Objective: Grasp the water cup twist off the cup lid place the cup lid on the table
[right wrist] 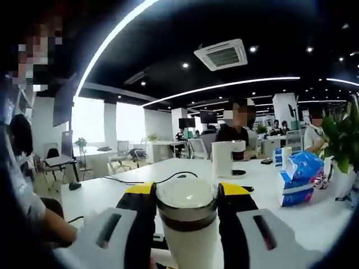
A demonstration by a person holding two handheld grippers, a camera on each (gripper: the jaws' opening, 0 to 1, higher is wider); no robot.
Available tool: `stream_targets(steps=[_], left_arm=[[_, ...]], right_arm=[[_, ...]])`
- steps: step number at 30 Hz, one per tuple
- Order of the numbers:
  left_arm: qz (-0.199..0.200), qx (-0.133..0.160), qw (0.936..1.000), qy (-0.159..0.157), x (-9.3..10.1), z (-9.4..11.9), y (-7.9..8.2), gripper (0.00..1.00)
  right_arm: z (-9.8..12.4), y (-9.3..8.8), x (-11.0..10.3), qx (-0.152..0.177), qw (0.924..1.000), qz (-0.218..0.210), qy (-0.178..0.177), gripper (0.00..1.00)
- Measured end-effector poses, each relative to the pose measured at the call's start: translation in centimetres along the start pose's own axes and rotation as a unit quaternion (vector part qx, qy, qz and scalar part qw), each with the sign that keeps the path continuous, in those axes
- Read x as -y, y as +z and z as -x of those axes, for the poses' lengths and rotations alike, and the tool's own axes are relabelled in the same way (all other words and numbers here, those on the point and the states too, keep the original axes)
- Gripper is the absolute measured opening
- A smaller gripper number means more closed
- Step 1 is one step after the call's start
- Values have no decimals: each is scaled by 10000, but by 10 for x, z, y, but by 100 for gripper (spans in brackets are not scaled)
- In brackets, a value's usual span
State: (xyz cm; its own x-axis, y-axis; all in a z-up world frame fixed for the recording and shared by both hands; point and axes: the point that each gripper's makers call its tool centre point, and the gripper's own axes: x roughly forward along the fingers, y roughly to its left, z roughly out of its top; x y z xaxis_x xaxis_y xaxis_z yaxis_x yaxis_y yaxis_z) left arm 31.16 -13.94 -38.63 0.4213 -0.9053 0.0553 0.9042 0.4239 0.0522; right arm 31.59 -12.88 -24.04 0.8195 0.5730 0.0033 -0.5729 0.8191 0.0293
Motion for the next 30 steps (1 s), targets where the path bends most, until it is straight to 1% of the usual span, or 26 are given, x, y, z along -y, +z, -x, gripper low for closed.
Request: stream_targets(steps=[3, 5, 7, 8, 11, 14, 15, 18, 19, 20, 21, 22, 24, 25, 26, 27, 30], left_arm=[[-6, 2, 10000, -3, 0, 0, 0, 45], [10, 3, 10000, 3, -1, 0, 0, 45], [0, 4, 10000, 5, -1, 1, 0, 45], [-1, 3, 10000, 2, -1, 1, 0, 45], [-5, 5, 10000, 4, -1, 1, 0, 45], [-17, 0, 10000, 5, -1, 0, 0, 45], [-14, 1, 10000, 3, -1, 0, 0, 45], [-15, 3, 10000, 3, -2, 0, 0, 45], [-25, 10, 10000, -21, -1, 0, 0, 45], [-24, -1, 10000, -7, -2, 0, 0, 45], [-4, 5, 10000, -20, -1, 0, 0, 45], [-4, 5, 10000, -18, -2, 0, 0, 45], [11, 2, 10000, -6, -3, 0, 0, 45], [6, 3, 10000, -4, -3, 0, 0, 45], [-2, 3, 10000, -5, -3, 0, -1, 45], [-1, 1, 10000, -9, -3, 0, -1, 45], [0, 3, 10000, -8, -2, 0, -1, 45]], right_arm=[[-1, -2, -2, -355, 9984, 87, 422, 45], [-2, -3, -3, -482, 9962, 225, 692, 44], [-2, -3, -3, -616, 9941, 313, 837, 44], [-2, -3, -5, -639, 9927, 347, 958, 44], [-3, -3, -2, -695, 9907, 282, 1133, 44], [-2, -4, -3, -730, 9869, 318, 1403, 44], [-2, -4, -3, -746, 9863, 329, 1437, 44], [-2, -5, -6, -896, 9809, 467, 1663, 44], [1, -15, -7, -1180, 9749, 706, 1753, 44], [-12, -7, -13, -887, 9779, 692, 1761, 44], [-17, -8, -14, -943, 9749, 696, 1892, 44], [-4, -8, -16, -931, 9738, 717, 1948, 44], [2, -6, -15, -890, 9707, 493, 2179, 44], [2, -6, -12, -879, 9700, 567, 2194, 44], [3, -5, -10, -874, 9694, 522, 2232, 44], [3, -8, -10, -948, 9681, 550, 2254, 44], [2, -9, -13, -880, 9653, 568, 2391, 44]])
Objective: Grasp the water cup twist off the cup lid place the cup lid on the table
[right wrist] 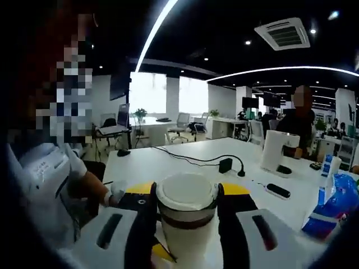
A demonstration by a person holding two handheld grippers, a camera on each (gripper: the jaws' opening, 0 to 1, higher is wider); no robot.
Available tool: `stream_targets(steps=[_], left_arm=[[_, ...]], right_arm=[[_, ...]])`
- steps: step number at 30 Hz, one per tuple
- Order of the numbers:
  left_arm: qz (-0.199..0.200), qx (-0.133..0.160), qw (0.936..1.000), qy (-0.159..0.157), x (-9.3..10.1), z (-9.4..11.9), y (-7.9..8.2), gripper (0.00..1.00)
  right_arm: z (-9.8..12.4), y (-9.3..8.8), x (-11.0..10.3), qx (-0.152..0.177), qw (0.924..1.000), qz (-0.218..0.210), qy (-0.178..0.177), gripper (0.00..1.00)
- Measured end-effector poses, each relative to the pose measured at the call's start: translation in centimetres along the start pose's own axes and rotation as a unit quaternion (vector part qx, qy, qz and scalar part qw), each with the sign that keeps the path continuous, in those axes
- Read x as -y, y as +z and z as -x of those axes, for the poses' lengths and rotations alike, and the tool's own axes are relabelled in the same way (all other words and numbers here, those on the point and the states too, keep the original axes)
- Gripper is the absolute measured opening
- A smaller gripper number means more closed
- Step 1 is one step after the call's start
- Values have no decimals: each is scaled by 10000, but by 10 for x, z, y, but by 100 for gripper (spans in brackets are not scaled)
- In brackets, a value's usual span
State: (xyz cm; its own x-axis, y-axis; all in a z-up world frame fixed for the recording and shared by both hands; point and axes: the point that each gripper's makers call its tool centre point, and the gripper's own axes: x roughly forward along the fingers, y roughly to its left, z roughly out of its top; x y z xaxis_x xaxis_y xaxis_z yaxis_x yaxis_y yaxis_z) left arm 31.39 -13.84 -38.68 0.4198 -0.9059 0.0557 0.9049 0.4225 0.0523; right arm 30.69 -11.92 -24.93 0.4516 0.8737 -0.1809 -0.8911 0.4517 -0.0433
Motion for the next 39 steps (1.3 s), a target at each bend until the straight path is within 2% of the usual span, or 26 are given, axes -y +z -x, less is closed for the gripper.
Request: stream_targets(steps=[4, 5, 7, 10, 15, 20, 26, 32, 34, 36, 39], left_arm=[[-19, 2, 10000, 4, 0, 0, 0, 45], [-14, 3, 10000, 3, 0, 0, 0, 45], [-8, 2, 10000, 7, 0, 0, 0, 45], [-7, 2, 10000, 7, 0, -1, 0, 45], [7, 2, 10000, 17, 0, 0, 0, 45], [27, 2, 10000, 25, 0, 0, 0, 45], [23, -2, 10000, 20, 1, -1, 0, 45], [10, 4, 10000, 17, 2, -2, 1, 45], [14, 4, 10000, 18, 2, -1, 1, 45], [7, 6, 10000, 19, 2, -1, 1, 45], [1, 8, 10000, 19, 1, -1, 1, 45]], right_arm=[[1, 3, -1, 48, 9997, 132, 192, 45], [0, 3, -2, 59, 9990, 246, 360, 45], [0, 3, -2, 70, 9983, 129, 571, 45], [-1, 3, -3, 20, 9965, 184, 819, 45], [-1, 4, -2, 127, 9927, 142, 1191, 45], [-2, 4, -5, 163, 9904, 232, 1356, 45], [-1, 4, -6, 383, 9869, 222, 1551, 45], [0, 5, -7, 422, 9881, 181, 1466, 46], [1, 0, -1, 210, 9931, 94, 1152, 52], [4, 2, 0, 252, 9949, 146, 967, 58], [14, 11, 5, 264, 9984, -129, 488, 63]])
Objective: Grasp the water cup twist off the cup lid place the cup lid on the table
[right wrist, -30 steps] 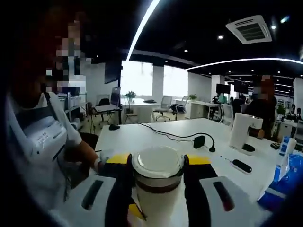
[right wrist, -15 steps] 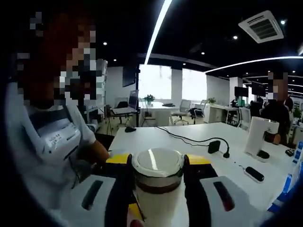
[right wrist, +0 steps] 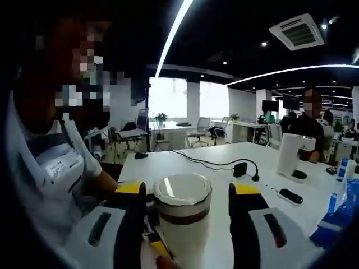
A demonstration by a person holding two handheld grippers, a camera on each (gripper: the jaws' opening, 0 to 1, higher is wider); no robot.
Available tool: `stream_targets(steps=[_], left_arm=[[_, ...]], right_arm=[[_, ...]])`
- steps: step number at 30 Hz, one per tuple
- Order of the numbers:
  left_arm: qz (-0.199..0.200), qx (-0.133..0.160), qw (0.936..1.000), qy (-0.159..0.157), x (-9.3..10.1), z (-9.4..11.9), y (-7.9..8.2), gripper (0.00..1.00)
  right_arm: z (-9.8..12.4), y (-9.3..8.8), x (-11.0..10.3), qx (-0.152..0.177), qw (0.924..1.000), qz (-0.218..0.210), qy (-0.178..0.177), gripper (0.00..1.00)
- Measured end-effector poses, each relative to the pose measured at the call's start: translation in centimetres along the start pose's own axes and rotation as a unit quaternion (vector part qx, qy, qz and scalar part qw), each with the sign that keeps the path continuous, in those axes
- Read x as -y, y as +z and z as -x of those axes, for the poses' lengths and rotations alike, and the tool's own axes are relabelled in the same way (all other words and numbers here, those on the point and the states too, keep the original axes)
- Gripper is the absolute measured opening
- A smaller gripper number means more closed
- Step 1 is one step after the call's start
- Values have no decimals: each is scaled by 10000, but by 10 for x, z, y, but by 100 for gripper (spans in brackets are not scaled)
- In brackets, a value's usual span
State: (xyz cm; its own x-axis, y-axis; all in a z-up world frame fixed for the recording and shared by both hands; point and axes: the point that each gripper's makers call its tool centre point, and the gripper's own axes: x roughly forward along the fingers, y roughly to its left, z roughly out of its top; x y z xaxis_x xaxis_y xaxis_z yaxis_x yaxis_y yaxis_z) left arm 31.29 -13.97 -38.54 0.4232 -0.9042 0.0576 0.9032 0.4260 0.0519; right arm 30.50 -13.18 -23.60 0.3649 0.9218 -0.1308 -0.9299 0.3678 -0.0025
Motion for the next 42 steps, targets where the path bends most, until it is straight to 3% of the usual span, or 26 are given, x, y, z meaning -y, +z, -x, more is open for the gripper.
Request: stream_targets(steps=[3, 7, 9, 13, 17, 21, 26, 31, 42], left_arm=[[8, 0, 10000, -6, 0, 0, 0, 45], [23, -7, 10000, -7, 0, 0, 0, 45], [22, -9, 10000, -4, 0, 1, 0, 45], [24, -13, 10000, 0, 1, 1, 0, 46], [23, -18, 10000, 1, 1, 2, -1, 46], [40, -42, 10000, 5, 1, 2, -2, 46], [77, -65, 9999, 44, 0, 3, -3, 48], [53, -62, 10000, 21, 1, 3, -3, 46], [26, -44, 10000, 0, 2, 3, -2, 45]], right_arm=[[11, 0, 0, -125, 9980, 84, -617, 60], [23, 7, -16, 120, 9891, 356, -1422, 71], [30, 10, -30, 262, 9831, 462, -1751, 70], [38, 5, -47, 534, 9702, 151, -2358, 70], [45, -7, -60, 652, 9512, 61, -3016, 70], [46, -22, -70, 694, 9420, -143, -3280, 71], [56, -32, -74, 905, 9212, -353, -3767, 71], [52, -29, -71, 977, 9185, -378, -3813, 71], [29, -9, -40, 1156, 9171, -287, -3805, 71]])
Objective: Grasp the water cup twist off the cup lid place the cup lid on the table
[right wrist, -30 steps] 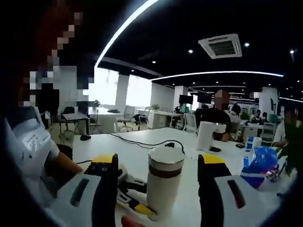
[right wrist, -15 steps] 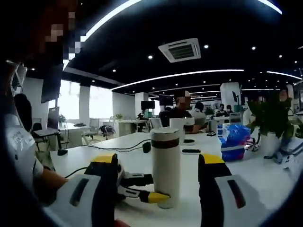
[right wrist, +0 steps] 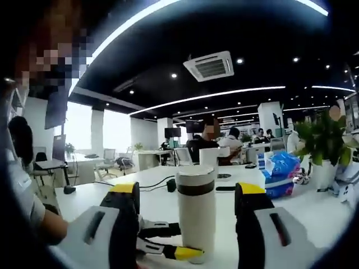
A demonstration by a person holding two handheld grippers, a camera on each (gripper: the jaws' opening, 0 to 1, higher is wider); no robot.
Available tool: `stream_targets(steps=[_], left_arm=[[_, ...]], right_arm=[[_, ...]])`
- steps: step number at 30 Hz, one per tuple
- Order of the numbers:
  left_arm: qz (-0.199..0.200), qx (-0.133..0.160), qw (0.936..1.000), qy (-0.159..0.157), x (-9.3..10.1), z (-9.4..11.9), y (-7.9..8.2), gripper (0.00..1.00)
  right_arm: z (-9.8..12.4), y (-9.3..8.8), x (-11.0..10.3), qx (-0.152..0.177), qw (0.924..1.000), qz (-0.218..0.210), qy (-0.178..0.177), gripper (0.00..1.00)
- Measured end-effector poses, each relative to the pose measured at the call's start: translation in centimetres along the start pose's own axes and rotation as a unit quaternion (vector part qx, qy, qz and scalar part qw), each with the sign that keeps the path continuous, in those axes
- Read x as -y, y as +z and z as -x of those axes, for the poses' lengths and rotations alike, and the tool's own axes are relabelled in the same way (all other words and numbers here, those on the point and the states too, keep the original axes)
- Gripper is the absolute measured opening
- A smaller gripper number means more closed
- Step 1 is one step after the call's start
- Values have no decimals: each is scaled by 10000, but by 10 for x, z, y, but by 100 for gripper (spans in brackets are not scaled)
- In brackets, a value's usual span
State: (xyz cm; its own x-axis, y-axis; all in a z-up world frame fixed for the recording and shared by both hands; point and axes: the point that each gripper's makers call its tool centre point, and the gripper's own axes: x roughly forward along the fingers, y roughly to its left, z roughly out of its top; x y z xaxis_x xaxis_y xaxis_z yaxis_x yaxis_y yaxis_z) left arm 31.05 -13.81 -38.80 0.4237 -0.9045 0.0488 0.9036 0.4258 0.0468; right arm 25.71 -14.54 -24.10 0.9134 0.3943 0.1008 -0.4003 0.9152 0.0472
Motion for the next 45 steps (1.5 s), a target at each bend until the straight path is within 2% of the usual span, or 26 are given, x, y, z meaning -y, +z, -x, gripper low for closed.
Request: stream_targets(steps=[5, 10, 18, 21, 24, 31, 36, 39, 45], left_arm=[[20, 8, 10000, -3, -1, 0, 0, 45], [13, 15, 10000, -10, -1, 0, 0, 45], [8, 19, 10000, -15, -1, 0, 0, 45], [17, 19, 10000, -17, -1, -1, 0, 45], [19, 20, 10000, -18, -1, -1, 0, 45], [37, 17, 10000, -26, -1, -2, 1, 45], [41, 22, 10000, -38, -1, -3, 1, 45], [44, 23, 10000, -40, 0, -3, 1, 45], [34, 38, 10000, -31, -1, -3, 1, 45]], right_arm=[[-29, 2, 3, -63, 9999, 147, 11, 70], [-44, -2, 5, -149, 9997, 173, 38, 70], [-49, -1, 11, -163, 9997, 202, 24, 65], [-55, -5, 10, -275, 9993, 250, 78, 63], [-57, -6, 8, -323, 9990, 262, 186, 55], [-59, -2, 13, -404, 9983, 358, 223, 46], [-57, -5, 11, -565, 9970, 359, 401, 46], [-57, -7, 9, -724, 9946, 370, 650, 45], [-57, -8, 7, -772, 9911, 365, 1024, 45]])
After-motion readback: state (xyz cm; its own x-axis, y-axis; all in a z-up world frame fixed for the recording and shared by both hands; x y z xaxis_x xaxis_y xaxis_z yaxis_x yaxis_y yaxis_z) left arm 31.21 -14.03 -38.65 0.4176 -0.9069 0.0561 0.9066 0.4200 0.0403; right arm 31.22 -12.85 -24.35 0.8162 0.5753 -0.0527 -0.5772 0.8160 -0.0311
